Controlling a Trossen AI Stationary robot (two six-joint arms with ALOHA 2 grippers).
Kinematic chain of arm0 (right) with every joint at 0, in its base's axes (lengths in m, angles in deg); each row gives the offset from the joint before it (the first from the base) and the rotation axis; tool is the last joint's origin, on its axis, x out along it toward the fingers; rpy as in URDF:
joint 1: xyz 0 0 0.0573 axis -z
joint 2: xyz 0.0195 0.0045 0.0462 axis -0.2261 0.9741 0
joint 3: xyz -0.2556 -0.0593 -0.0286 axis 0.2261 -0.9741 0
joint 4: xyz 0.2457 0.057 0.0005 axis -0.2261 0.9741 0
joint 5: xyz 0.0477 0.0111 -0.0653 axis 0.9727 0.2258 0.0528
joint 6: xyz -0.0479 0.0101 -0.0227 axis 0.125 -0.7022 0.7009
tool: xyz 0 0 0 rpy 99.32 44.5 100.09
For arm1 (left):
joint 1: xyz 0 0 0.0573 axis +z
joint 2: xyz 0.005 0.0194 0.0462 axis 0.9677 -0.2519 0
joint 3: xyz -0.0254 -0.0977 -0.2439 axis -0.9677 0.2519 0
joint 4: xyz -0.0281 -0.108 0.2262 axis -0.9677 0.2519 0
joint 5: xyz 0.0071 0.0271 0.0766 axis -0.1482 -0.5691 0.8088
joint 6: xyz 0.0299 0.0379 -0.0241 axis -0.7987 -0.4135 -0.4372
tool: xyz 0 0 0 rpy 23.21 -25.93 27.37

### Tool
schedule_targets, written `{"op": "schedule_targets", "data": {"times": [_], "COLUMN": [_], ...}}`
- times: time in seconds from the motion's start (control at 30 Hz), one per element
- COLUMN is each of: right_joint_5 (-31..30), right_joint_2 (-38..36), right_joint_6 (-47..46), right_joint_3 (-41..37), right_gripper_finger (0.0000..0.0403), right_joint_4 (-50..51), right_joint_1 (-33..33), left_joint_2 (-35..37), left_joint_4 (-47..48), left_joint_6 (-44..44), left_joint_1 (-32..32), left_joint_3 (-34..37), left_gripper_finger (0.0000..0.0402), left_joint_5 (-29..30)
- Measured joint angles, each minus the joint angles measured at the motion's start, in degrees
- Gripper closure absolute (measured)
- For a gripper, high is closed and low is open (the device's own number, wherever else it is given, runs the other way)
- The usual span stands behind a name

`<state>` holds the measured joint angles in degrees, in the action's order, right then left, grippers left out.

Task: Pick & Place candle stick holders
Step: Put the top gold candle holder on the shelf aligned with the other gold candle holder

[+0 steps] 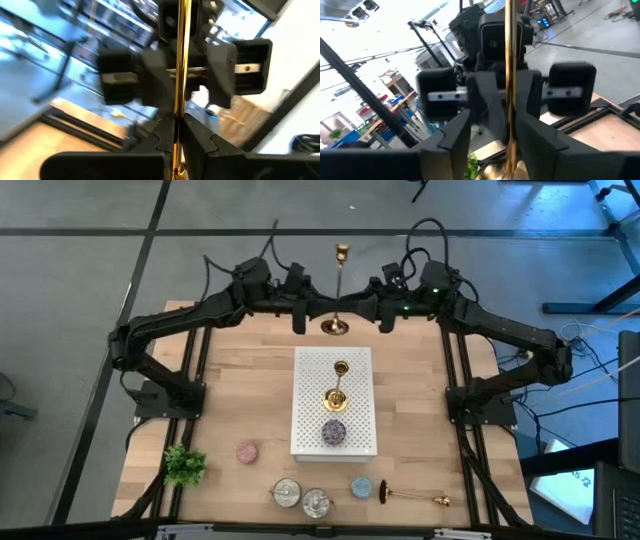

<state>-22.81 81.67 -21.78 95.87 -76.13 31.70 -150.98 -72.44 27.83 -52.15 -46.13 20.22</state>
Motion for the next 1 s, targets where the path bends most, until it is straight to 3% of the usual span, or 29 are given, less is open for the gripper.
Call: {"op": "schedule_targets", "data": {"times": [0.13, 0.37, 0.57, 0.67, 0.8, 0.9, 1.0], "right_joint_5": [1.4, 0.4, -3.6, -6.4, -7.0, -7.0, -7.0], "right_joint_2": [-2.4, -8.9, -14.8, -16.7, -18.4, -19.1, -20.0], "right_joint_6": [-1.5, 4.5, 9.2, 9.2, 8.9, 8.8, 9.1], "right_joint_3": [0.0, 0.1, 0.1, 0.1, 0.1, 0.1, 0.1], "right_gripper_finger": [0.0232, 0.0238, 0.0241, 0.0241, 0.0241, 0.0241, 0.0241], "right_joint_4": [0.1, 6.0, 16.5, 20.0, 20.6, 20.8, 21.2], "right_joint_1": [-0.1, -0.5, -2.3, -3.5, -5.5, -6.9, -8.1], "left_joint_2": [4.1, 12.6, 18.5, 20.3, 22.6, 25.0, 26.8], "left_joint_4": [5.9, 19.4, 30.3, 32.8, 28.8, 19.0, 2.6], "left_joint_6": [-6.3, -16.3, -16.8, -17.0, -16.3, -14.5, -13.8], "left_joint_1": [1.0, 1.6, -4.2, -10.1, -19.6, -26.5, -33.1], "left_joint_3": [0.0, 0.0, 0.0, 0.1, 3.9, 10.4, 18.9], "left_gripper_finger": [0.039, 0.039, 0.039, 0.039, 0.039, 0.039, 0.039], "left_joint_5": [2.2, -1.0, -2.0, 4.9, 19.9, 32.5, 44.8]}}
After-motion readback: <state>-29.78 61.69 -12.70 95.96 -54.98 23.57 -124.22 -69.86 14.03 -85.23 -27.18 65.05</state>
